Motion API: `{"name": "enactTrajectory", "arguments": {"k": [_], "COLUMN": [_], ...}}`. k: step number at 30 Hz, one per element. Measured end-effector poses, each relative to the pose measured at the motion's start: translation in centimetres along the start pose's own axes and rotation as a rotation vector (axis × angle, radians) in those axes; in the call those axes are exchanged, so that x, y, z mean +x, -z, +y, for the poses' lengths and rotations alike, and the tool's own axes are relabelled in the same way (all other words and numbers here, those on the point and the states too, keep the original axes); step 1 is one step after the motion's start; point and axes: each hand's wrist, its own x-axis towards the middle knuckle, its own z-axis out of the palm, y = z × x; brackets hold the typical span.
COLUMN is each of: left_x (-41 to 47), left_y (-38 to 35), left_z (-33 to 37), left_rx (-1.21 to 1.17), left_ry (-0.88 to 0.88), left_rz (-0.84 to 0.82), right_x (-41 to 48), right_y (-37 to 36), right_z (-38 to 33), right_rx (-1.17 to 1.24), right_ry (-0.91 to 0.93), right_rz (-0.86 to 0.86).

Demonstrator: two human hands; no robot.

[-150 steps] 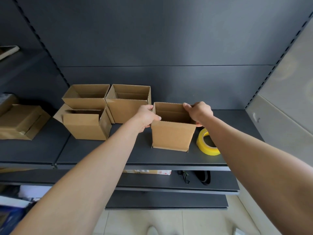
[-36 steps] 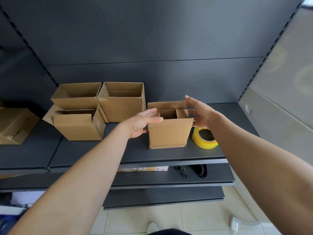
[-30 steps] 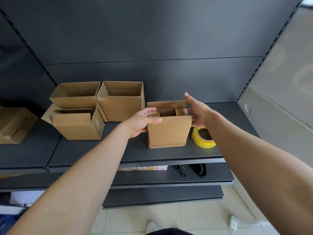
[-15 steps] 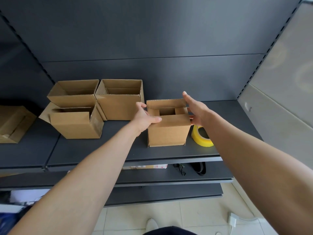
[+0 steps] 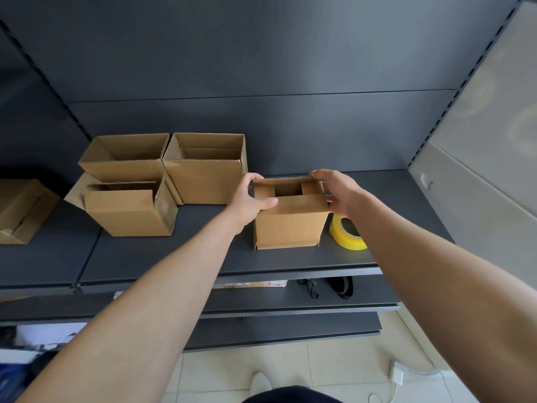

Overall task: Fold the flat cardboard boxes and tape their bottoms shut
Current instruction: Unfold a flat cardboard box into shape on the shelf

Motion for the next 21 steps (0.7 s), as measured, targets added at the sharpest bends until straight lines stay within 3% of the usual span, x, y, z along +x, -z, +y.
{"name": "enactTrajectory", "arguments": {"k": [21], "left_x": [0.8], "left_y": [-0.8], "left_z": [-0.2], "left_rx": [0.044], "left_ry": [-0.027], "left_rz": [0.074], "right_x": [1.6], "right_y": [0.1], "right_z": [2.6], "right_rx": [-0.044], "right_ry": [0.118], "right_rz": [0.035]}}
